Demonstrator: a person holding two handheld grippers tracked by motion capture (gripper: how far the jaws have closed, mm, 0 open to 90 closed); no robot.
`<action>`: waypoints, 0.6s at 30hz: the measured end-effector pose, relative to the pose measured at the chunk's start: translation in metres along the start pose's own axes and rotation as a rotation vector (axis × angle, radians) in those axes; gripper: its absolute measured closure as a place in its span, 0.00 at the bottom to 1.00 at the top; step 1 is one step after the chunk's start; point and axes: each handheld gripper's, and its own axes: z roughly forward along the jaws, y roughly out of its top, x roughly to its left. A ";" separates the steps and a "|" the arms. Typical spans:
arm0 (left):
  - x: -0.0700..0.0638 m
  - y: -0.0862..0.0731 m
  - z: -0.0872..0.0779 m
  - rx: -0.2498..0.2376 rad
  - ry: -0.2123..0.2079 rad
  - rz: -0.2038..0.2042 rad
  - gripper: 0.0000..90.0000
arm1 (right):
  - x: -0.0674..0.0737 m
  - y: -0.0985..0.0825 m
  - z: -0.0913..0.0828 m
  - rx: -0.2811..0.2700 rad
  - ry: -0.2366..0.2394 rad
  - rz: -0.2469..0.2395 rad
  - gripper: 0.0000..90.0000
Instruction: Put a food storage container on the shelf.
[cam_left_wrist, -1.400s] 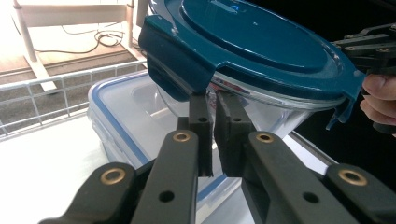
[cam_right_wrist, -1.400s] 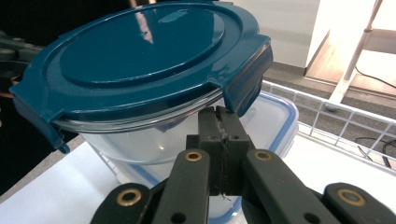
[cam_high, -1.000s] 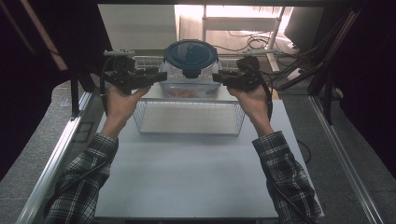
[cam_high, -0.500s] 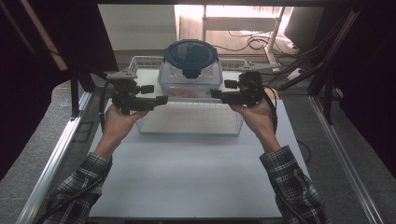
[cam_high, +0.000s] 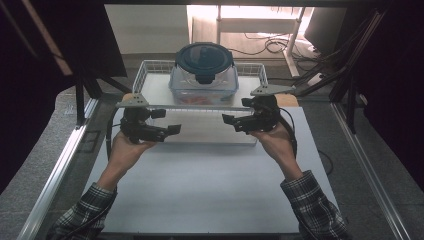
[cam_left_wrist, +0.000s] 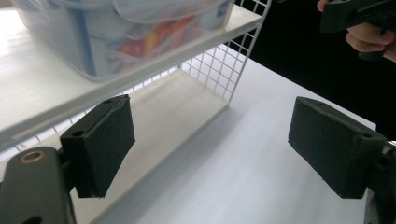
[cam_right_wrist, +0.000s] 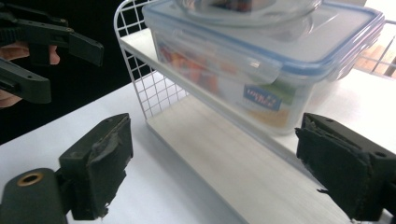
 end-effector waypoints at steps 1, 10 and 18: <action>-0.001 -0.001 0.000 0.002 -0.002 0.003 0.15 | 0.001 -0.002 0.001 0.000 0.000 -0.004 0.11; -0.005 -0.015 0.007 0.005 -0.022 0.000 0.11 | 0.009 -0.016 0.003 0.013 0.002 -0.038 0.06; -0.009 -0.029 0.012 0.007 -0.029 0.001 0.09 | 0.017 -0.026 0.004 0.012 0.003 -0.060 0.03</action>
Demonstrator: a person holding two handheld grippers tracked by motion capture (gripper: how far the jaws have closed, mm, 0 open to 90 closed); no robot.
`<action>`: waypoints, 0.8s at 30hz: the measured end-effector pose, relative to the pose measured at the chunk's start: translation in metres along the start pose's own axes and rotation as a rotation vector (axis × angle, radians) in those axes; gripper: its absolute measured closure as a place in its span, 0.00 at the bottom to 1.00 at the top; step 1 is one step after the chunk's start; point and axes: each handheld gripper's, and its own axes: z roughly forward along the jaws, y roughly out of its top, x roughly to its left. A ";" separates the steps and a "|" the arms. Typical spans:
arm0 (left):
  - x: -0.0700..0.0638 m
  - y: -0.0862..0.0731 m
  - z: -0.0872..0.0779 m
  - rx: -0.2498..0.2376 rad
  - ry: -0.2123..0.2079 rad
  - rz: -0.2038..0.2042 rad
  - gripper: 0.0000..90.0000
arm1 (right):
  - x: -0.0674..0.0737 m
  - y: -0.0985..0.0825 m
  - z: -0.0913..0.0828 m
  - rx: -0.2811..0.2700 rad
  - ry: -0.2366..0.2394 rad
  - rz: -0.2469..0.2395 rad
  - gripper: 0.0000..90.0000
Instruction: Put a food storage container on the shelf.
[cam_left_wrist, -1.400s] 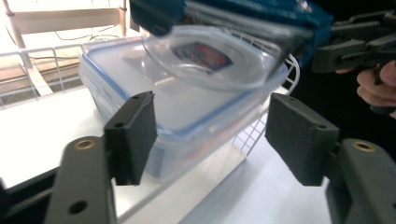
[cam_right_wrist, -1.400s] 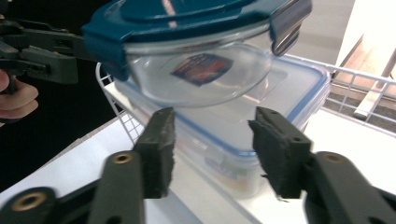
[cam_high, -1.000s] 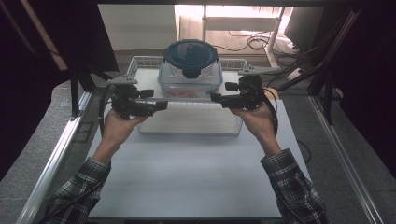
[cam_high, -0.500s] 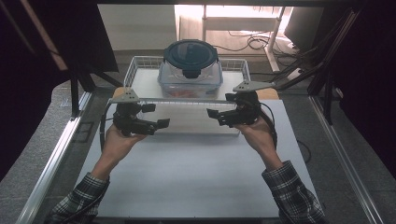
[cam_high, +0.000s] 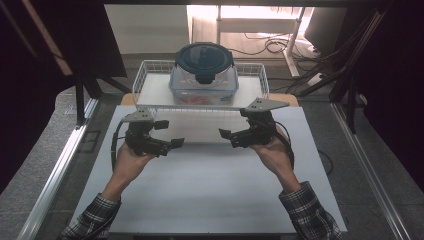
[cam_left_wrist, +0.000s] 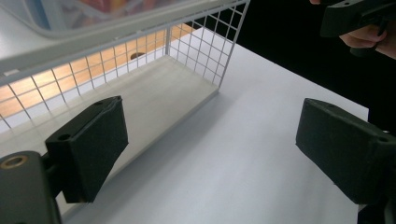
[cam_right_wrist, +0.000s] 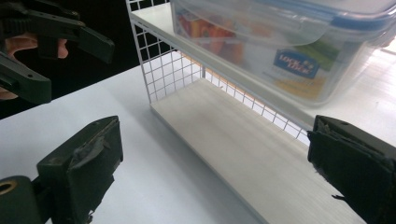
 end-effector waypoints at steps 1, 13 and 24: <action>0.000 -0.002 0.001 0.002 0.002 0.000 0.09 | 0.001 -0.001 0.000 0.002 0.001 -0.004 0.03; -0.003 -0.023 0.007 -0.007 -0.004 -0.006 0.07 | 0.006 -0.022 0.006 0.011 -0.001 -0.004 0.02; -0.003 -0.038 0.015 0.019 0.010 0.002 0.05 | 0.007 -0.040 0.011 0.019 -0.003 0.004 0.02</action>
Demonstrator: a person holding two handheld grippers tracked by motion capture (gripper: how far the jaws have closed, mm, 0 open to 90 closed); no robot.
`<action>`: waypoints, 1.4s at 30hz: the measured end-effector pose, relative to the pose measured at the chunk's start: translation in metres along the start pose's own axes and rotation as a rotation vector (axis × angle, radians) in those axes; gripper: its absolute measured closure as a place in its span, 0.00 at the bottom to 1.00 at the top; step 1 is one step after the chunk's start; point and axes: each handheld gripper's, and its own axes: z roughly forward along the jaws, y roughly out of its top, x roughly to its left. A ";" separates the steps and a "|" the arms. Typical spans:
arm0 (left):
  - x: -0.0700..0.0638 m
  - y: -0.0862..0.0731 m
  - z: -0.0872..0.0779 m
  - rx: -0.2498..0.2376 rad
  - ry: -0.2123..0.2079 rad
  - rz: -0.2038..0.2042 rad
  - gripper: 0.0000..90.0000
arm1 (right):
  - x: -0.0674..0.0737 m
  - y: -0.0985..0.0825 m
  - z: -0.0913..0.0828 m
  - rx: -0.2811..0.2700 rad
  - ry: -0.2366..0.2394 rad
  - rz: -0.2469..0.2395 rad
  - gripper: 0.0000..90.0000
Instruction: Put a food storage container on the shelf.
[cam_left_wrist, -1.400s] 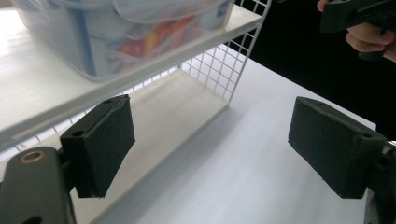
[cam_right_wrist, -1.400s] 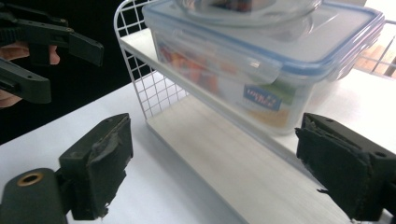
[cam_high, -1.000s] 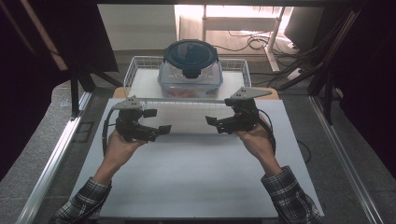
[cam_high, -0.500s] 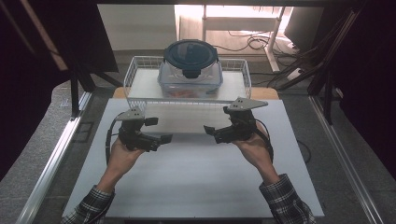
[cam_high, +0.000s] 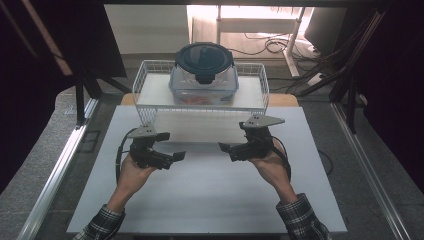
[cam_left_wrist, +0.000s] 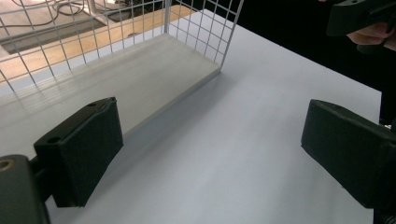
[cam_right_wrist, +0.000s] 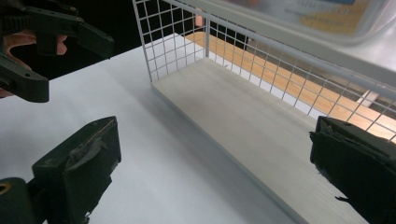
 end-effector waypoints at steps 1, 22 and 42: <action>0.000 -0.001 0.001 0.006 0.003 0.003 0.05 | 0.000 -0.001 0.001 0.008 -0.002 0.001 0.02; -0.005 -0.028 -0.007 0.041 0.026 -0.010 0.05 | 0.006 -0.029 -0.008 0.046 -0.015 0.014 0.01; -0.017 -0.053 -0.018 0.042 0.037 -0.022 0.06 | 0.012 -0.050 -0.022 0.051 -0.024 0.024 0.01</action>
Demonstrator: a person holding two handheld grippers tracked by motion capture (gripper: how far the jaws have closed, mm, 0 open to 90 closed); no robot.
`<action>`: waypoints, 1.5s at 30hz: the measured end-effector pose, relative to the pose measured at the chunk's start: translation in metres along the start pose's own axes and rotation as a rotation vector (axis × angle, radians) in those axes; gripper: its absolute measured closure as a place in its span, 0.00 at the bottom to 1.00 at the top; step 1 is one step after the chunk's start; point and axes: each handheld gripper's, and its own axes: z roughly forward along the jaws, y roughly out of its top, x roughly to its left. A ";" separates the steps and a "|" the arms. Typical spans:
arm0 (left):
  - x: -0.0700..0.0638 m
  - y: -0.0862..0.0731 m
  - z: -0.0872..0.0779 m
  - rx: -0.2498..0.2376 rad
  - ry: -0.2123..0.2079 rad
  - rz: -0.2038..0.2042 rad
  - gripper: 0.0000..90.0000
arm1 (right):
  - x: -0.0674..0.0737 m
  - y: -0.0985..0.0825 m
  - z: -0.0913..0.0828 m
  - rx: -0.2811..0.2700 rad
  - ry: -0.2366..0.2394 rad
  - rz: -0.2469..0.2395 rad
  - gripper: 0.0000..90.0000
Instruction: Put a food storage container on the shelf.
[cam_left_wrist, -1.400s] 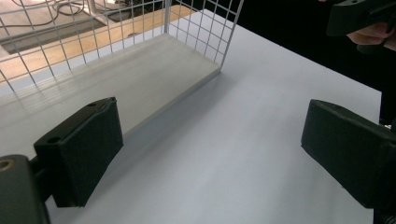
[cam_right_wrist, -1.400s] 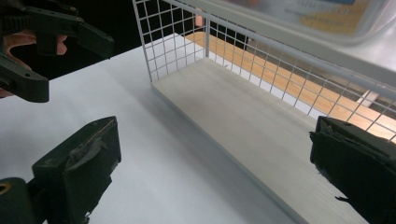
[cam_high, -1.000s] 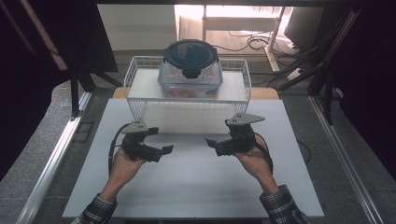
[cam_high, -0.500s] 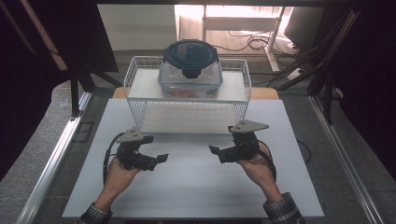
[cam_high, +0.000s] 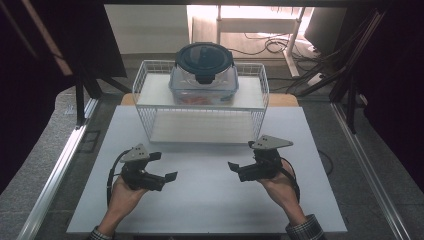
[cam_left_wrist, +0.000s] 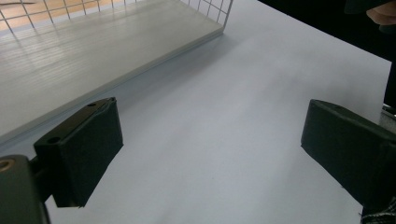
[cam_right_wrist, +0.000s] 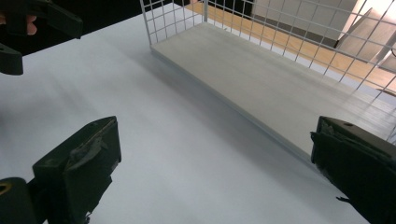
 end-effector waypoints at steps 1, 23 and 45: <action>0.000 -0.001 0.000 0.002 0.001 -0.001 0.06 | 0.001 -0.001 0.000 0.002 0.000 0.000 0.01; -0.008 -0.020 -0.004 -0.006 0.015 0.007 0.05 | 0.006 -0.032 -0.005 0.034 -0.003 0.019 0.00; -0.013 -0.045 -0.019 -0.005 0.029 -0.006 0.04 | 0.010 -0.056 -0.020 0.038 -0.009 0.033 0.00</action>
